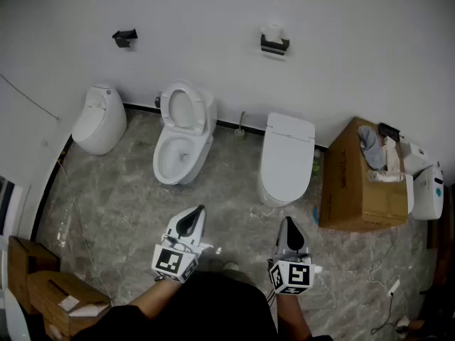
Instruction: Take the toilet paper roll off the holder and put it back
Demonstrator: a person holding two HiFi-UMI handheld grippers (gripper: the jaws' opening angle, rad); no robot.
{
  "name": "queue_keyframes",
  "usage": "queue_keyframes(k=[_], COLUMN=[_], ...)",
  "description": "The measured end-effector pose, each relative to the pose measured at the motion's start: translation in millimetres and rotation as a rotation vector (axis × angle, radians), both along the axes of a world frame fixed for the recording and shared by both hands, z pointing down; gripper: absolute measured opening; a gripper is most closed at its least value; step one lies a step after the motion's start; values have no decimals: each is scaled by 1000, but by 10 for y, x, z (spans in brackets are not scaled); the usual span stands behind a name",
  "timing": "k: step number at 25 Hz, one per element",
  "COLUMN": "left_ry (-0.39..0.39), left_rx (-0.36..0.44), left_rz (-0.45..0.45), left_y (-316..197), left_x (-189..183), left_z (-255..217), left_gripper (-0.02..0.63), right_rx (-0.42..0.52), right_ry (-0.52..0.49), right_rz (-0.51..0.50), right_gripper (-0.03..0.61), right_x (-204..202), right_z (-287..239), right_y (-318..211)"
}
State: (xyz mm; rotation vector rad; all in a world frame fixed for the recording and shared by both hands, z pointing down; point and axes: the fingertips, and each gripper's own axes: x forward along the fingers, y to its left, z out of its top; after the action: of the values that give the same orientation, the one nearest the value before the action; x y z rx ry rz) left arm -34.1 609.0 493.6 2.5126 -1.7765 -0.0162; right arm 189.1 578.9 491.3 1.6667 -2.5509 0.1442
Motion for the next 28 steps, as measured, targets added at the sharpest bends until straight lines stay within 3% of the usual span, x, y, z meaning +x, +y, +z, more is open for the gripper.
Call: queue_keyframes(k=[4,11,17,21,28], left_ry=[60,23,22,10,-11], left_rx=[-18,1,-16,24,24], left_rz=[-12,53,-15,-39,-49], left_y=[73,-51,-118,-283,-750], left_x=[-214,-203,-190,-96,-113], left_z=[-16,-114,-23,-17,-42], left_gripper=[15,17,17,17,17], right_rx=[1,-16,-9,7,-72], right_ry=[7,-47,-51,-28,-36], right_rz=[11,2,-66,-110,-143], right_gripper=[-3,-2,-2,-2,-2], right_x=[-170,-417,-465,-365,-465], right_z=[-50,-151,-157,-47,174], right_y=[105,67,-22,-169,-541])
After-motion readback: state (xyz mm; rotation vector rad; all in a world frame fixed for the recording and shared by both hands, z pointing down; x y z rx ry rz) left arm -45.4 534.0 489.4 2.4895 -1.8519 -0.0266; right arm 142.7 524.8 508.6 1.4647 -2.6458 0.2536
